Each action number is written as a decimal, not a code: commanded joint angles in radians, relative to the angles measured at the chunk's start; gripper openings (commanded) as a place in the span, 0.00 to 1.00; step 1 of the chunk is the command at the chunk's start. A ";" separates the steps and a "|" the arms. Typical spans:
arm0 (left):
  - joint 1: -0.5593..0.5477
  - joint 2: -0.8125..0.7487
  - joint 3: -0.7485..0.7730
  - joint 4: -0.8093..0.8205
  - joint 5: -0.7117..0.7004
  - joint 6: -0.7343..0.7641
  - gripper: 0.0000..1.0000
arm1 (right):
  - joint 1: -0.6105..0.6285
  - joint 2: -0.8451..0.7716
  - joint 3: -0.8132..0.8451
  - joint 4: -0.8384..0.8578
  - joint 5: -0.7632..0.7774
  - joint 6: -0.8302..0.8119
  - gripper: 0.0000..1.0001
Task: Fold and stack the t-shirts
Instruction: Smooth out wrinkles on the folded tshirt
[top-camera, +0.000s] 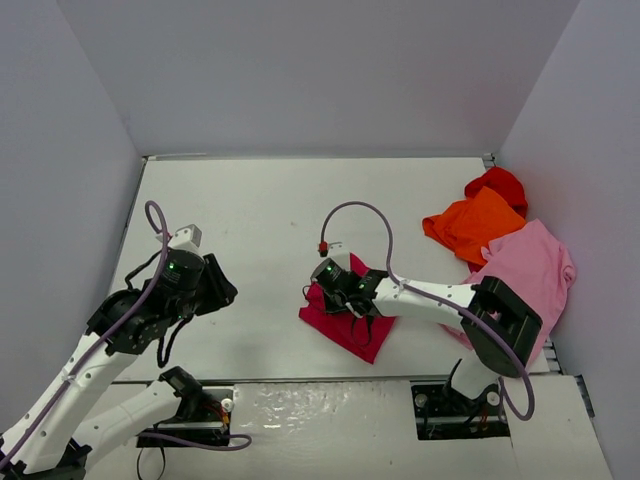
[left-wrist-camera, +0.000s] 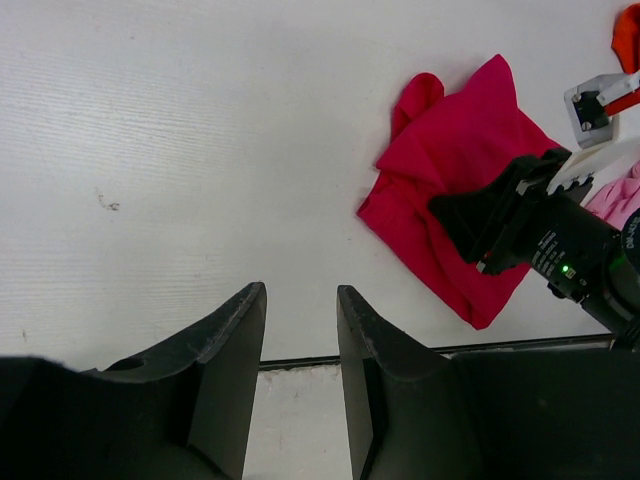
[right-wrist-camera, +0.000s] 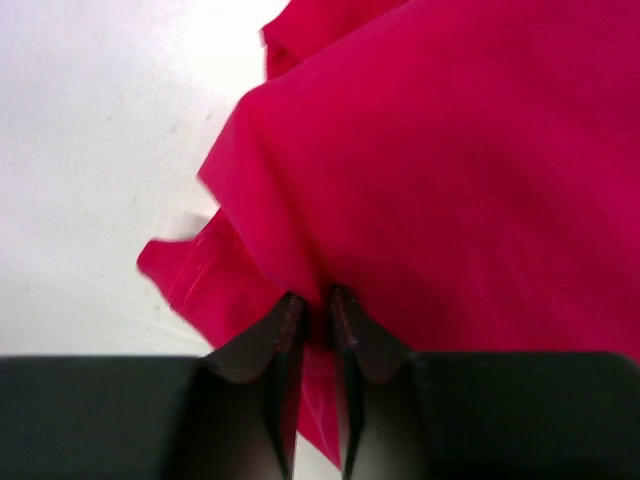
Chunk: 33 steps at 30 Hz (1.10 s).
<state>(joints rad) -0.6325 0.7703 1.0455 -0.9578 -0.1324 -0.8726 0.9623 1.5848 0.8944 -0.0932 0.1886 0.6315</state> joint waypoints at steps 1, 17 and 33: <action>0.010 0.015 0.017 0.065 0.011 -0.008 0.32 | -0.034 -0.058 0.026 0.015 0.046 -0.026 0.00; 0.009 0.028 -0.023 0.125 0.041 -0.020 0.32 | 0.063 -0.214 0.029 -0.047 -0.037 0.066 0.00; 0.010 0.035 -0.039 0.140 0.044 -0.018 0.32 | 0.190 -0.162 0.004 -0.049 -0.122 0.118 0.05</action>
<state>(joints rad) -0.6312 0.7979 0.9867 -0.8627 -0.0853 -0.8833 1.1251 1.4064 0.8939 -0.1543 0.1061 0.7209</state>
